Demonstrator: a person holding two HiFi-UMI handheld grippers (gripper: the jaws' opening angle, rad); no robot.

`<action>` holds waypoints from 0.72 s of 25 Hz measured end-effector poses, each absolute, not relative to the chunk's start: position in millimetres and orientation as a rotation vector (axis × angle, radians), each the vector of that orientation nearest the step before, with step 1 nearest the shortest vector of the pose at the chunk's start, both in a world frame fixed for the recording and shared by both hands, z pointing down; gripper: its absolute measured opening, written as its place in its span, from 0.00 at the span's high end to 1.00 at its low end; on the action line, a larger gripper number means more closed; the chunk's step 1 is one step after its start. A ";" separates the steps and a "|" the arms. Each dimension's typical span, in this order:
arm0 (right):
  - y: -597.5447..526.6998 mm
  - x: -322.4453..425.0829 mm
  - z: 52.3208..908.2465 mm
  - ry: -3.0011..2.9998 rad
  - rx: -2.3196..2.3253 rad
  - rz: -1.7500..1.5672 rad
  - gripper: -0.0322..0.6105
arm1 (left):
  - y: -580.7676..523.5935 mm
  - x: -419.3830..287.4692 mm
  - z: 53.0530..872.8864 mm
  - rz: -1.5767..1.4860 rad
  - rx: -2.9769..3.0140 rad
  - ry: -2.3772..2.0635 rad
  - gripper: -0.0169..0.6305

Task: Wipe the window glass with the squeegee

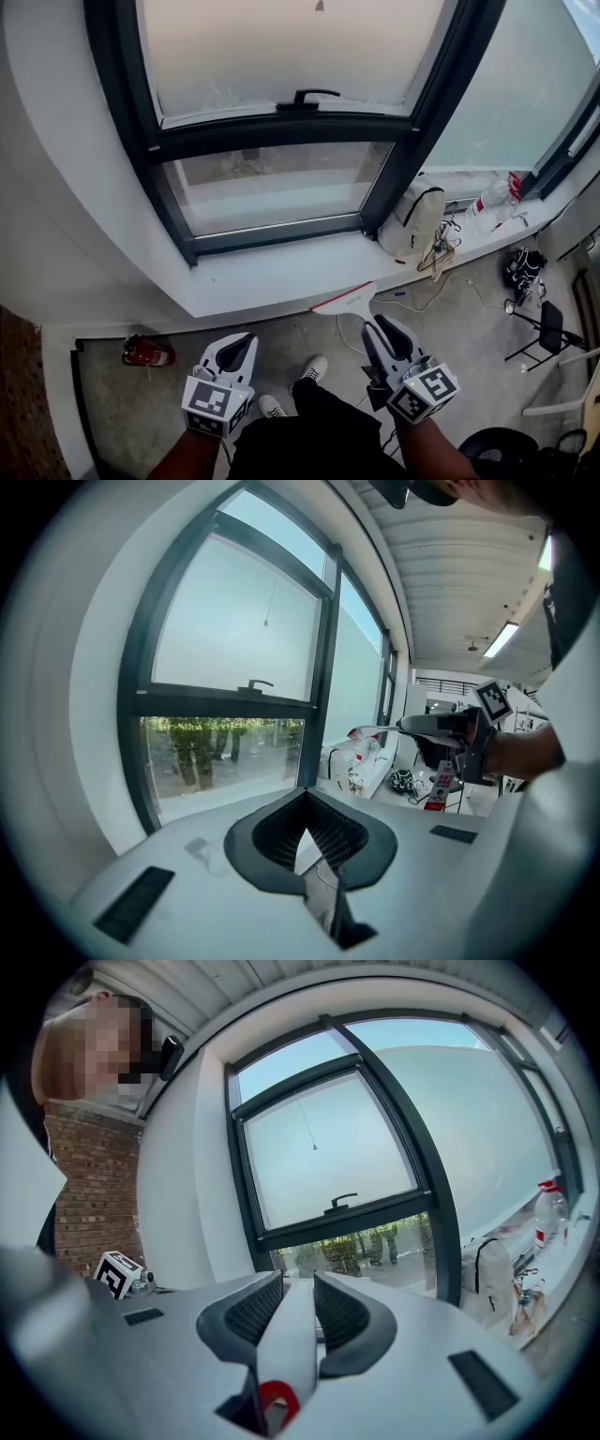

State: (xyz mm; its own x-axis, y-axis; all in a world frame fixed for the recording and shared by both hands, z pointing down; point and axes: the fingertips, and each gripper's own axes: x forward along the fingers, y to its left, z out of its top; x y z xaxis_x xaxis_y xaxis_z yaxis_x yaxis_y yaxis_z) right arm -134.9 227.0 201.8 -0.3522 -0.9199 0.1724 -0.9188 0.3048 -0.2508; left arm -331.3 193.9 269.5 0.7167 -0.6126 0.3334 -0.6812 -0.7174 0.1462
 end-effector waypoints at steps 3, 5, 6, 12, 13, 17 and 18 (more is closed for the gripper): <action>216.1 -114.1 210.1 2.489 -1.819 -0.515 0.81 | 181.8 -311.2 271.0 0.416 2.694 -0.990 0.97; 206.3 -99.9 216.1 2.455 -1.833 -0.550 0.81 | 171.6 -299.6 270.6 0.430 2.701 -0.976 0.97; 200.6 -93.8 217.7 2.437 -1.835 -0.564 0.81 | 166.1 -294.4 270.5 0.440 2.704 -0.968 0.97; 154.3 -60.8 214.7 2.399 -1.812 -0.567 0.81 | 117.6 -257.7 257.7 0.517 2.730 -0.989 0.97; 145.4 -54.8 213.5 2.393 -1.801 -0.562 0.81 | 108.9 -250.0 253.7 0.532 2.748 -0.995 0.97; 114.8 -27.8 209.0 2.351 -1.783 -0.548 0.81 | 85.4 -216.7 254.7 0.603 2.820 -0.948 0.97; 108.6 -20.5 207.5 2.337 -1.782 -0.550 0.81 | 79.8 -209.3 258.6 0.638 2.817 -0.934 0.97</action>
